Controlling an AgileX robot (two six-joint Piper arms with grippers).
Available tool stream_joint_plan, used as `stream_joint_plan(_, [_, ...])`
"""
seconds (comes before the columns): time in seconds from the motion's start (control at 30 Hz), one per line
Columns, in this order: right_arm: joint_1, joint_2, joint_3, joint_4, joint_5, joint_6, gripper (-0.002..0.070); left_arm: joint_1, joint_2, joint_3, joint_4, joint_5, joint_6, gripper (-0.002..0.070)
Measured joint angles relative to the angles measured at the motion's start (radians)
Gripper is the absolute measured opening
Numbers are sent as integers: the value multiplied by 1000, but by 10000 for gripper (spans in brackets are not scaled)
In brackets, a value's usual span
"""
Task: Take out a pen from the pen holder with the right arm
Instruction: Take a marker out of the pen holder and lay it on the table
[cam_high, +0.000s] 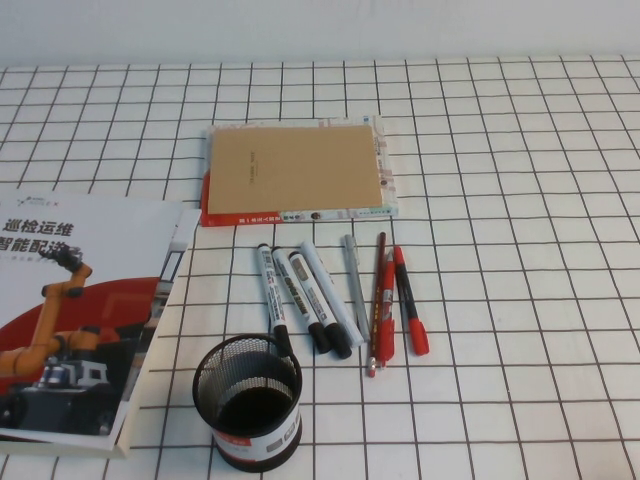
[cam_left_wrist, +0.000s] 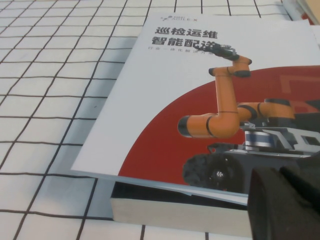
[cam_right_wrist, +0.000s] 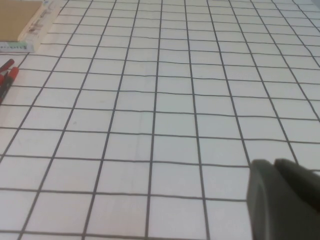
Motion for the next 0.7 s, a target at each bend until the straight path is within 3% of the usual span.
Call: stream_joint_plan(0.7, [0, 0, 0, 18, 2, 2, -17, 0, 0, 0, 0, 0, 0, -3])
